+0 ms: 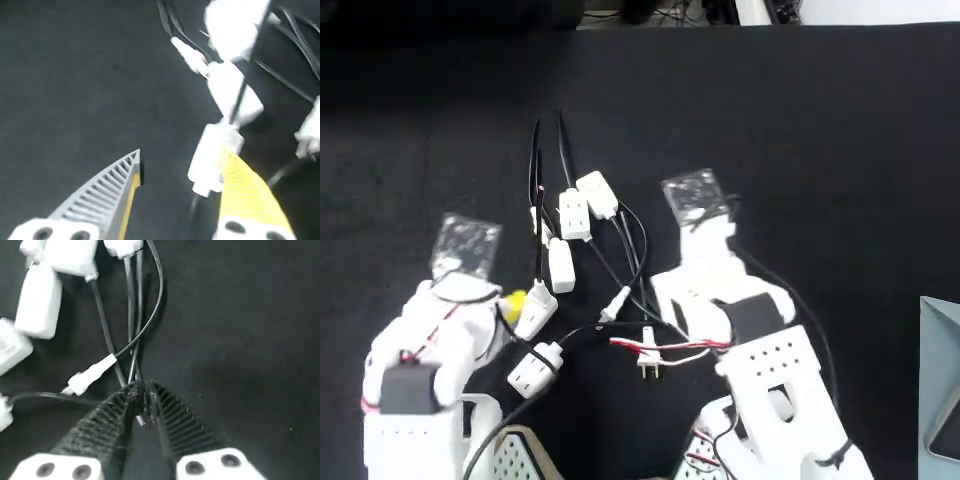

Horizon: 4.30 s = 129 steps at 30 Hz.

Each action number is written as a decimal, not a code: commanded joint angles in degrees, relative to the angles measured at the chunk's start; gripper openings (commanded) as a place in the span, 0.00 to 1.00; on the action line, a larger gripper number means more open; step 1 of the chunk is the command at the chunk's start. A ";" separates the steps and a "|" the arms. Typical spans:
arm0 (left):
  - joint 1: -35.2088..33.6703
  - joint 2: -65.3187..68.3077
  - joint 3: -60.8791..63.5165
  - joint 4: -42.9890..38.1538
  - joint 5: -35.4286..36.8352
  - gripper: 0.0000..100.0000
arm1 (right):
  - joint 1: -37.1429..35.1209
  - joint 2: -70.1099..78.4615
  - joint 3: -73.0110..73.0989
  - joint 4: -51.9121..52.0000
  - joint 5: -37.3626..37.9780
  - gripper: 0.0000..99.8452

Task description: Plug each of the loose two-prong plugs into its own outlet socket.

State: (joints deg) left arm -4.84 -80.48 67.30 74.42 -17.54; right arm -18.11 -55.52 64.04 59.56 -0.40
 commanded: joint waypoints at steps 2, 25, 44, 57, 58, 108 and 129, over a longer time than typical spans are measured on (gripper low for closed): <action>4.44 19.87 -7.96 -0.18 -0.97 0.26 | 0.97 -1.10 2.51 -5.19 0.53 0.01; 4.88 59.08 -12.53 -20.13 -0.97 0.12 | 0.97 -1.01 3.47 -5.71 -1.67 0.01; -0.48 59.96 -40.04 -21.19 -0.79 0.03 | 0.97 -1.01 7.08 -12.22 -1.67 0.01; 0.57 97.05 -74.42 -26.55 -0.70 0.03 | 0.97 -1.01 7.25 -12.48 -1.67 0.01; 0.92 99.25 -77.23 -26.55 -0.70 0.03 | 0.97 -1.01 7.25 -12.48 -1.58 0.01; -3.12 126.24 -141.76 26.55 6.24 0.27 | 0.97 -1.01 6.90 -12.48 -1.32 0.01; 0.66 100.31 -90.68 22.51 2.46 0.28 | 0.97 -1.01 6.99 -12.84 -1.32 0.01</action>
State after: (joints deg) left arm -6.33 27.12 -32.57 100.26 -19.56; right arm -18.02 -55.69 71.60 47.78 -1.80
